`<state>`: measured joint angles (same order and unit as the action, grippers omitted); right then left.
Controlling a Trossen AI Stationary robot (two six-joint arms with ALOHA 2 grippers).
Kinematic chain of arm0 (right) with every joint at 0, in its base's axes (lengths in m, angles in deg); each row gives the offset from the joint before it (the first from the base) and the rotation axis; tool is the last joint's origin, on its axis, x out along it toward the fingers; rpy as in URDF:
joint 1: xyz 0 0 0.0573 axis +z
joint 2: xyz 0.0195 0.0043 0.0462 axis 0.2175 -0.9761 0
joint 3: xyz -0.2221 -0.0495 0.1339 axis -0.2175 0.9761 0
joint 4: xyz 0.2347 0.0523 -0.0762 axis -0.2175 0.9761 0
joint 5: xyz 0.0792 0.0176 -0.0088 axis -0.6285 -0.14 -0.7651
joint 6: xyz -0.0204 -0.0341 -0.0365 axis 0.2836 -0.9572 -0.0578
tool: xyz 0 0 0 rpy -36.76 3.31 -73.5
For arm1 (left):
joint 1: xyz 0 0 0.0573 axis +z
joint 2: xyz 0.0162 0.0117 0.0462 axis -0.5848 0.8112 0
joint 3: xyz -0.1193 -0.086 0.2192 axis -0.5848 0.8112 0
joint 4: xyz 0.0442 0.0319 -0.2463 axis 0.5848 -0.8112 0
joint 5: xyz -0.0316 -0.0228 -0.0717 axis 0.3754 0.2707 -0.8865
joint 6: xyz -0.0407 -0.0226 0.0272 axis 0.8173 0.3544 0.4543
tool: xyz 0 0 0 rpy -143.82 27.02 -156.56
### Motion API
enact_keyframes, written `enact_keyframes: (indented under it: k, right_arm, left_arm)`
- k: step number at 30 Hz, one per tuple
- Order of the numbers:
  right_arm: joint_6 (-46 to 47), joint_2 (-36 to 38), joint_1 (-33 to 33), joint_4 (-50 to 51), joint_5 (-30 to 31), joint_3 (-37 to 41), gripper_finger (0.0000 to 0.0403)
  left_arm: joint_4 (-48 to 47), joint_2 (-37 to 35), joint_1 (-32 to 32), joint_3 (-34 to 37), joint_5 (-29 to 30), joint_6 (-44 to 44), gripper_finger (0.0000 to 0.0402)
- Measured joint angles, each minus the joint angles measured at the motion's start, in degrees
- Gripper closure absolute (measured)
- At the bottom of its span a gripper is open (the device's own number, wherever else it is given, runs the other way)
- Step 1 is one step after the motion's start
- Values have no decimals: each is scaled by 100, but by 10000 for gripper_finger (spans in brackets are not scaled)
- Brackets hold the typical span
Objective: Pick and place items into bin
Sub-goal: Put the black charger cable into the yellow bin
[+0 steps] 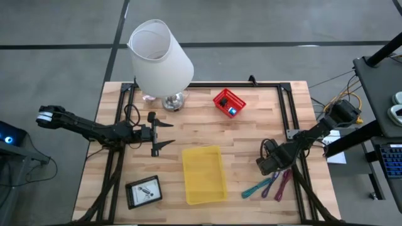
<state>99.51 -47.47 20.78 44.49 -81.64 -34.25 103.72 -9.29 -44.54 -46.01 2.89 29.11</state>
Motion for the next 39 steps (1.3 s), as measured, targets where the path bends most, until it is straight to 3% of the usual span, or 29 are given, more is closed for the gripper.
enact_keyframes:
  k: [23,39]
  right_arm:
    - [-1735,136,385,2,1894,-401,390]
    - [-1845,145,993,-388,3789,-353,390]
  left_arm:
    - [-4,2,2,2,2,11,123]
    - [-13,2,1,2,2,26,123]
